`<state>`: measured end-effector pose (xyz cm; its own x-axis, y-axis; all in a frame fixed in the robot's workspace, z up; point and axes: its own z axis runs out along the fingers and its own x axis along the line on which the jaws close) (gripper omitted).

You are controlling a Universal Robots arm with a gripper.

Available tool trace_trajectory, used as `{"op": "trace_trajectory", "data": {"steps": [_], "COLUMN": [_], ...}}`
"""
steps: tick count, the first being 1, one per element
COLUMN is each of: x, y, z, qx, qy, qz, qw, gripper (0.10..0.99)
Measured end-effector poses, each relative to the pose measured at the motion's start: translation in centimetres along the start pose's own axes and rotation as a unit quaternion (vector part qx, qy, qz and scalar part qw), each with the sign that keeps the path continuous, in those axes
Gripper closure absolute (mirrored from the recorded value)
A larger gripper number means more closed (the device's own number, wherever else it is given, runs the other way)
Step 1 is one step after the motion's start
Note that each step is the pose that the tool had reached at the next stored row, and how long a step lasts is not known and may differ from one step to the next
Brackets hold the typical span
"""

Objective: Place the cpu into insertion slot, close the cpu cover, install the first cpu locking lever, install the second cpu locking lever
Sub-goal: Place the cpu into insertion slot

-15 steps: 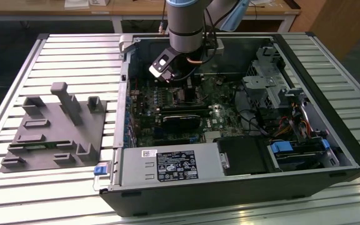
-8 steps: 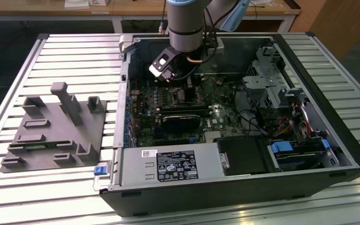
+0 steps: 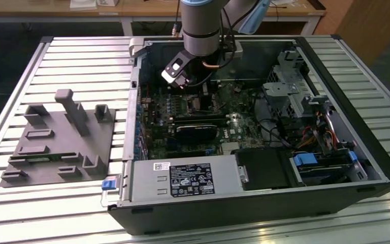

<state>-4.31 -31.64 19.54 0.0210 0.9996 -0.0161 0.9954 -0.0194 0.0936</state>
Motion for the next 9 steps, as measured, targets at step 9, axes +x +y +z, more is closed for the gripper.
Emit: {"op": "trace_trajectory", "data": {"steps": [9], "x": [0.00], "y": [0.00], "z": [-0.04], "qx": [0.0000], "qy": [0.0000], "qz": [0.000], "qw": [1.0000], "gripper": [0.553]}}
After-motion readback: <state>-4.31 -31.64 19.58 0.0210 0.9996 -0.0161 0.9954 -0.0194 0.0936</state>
